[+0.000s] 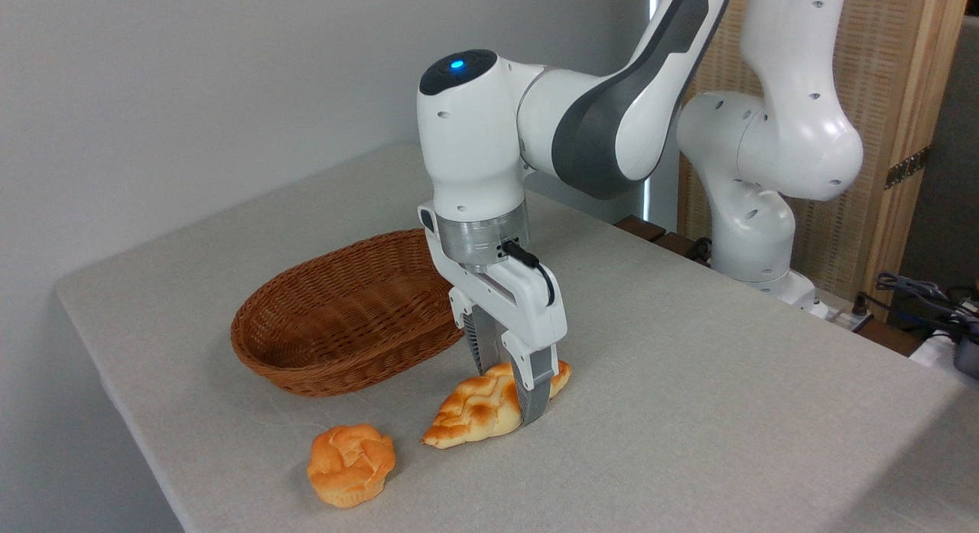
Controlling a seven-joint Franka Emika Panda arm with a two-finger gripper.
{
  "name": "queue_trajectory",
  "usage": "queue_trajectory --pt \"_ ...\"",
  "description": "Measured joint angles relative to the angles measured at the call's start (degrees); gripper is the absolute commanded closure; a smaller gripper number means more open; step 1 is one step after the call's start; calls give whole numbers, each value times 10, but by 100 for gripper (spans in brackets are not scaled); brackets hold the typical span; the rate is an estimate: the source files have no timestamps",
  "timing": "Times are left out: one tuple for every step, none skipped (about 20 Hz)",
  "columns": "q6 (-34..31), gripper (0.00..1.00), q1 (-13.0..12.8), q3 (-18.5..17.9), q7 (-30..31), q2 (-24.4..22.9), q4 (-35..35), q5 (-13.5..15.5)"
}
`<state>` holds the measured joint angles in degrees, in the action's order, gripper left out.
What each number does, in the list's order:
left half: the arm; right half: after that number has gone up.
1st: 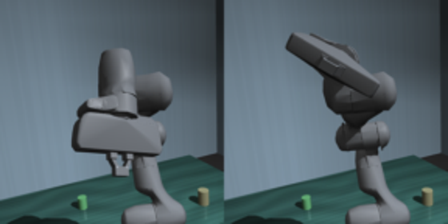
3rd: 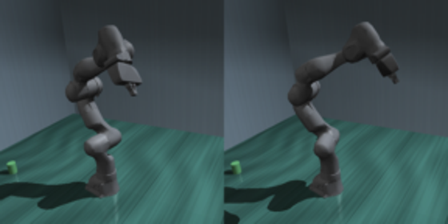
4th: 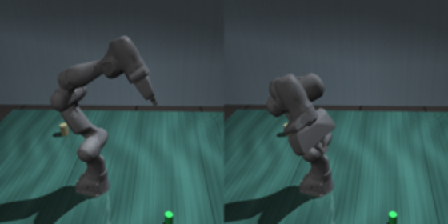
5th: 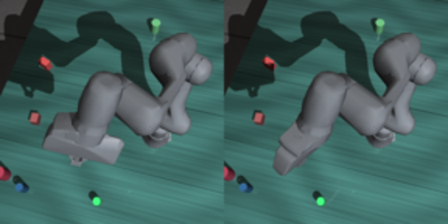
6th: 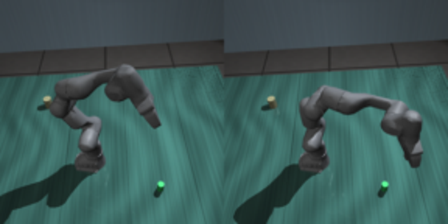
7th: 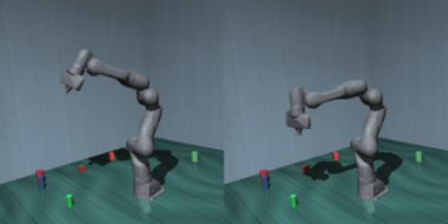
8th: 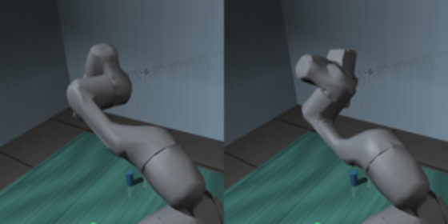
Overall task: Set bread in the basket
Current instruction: 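Close the gripper on the middle of the braided bread roll, then lift the braided roll and carry it over the wicker basket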
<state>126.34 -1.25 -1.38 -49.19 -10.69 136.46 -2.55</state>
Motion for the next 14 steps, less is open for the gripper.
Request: queue_trajectory --pt "0 62 0 0 0 0 0 0" --pt "0 62 0 0 0 0 0 0" --pt "0 62 0 0 0 0 0 0" --pt "0 62 0 0 0 0 0 0" --pt "0 63 0 0 0 0 0 0" --pt "0 66 0 0 0 0 0 0" --pt "0 69 0 0 0 0 0 0" --pt "0 69 0 0 0 0 0 0" --pt "0 69 0 0 0 0 0 0" --pt "0 69 0 0 0 0 0 0" --pt "0 69 0 0 0 0 0 0" --pt "0 69 0 0 0 0 0 0" --pt "0 69 0 0 0 0 0 0" --pt "0 69 0 0 0 0 0 0"
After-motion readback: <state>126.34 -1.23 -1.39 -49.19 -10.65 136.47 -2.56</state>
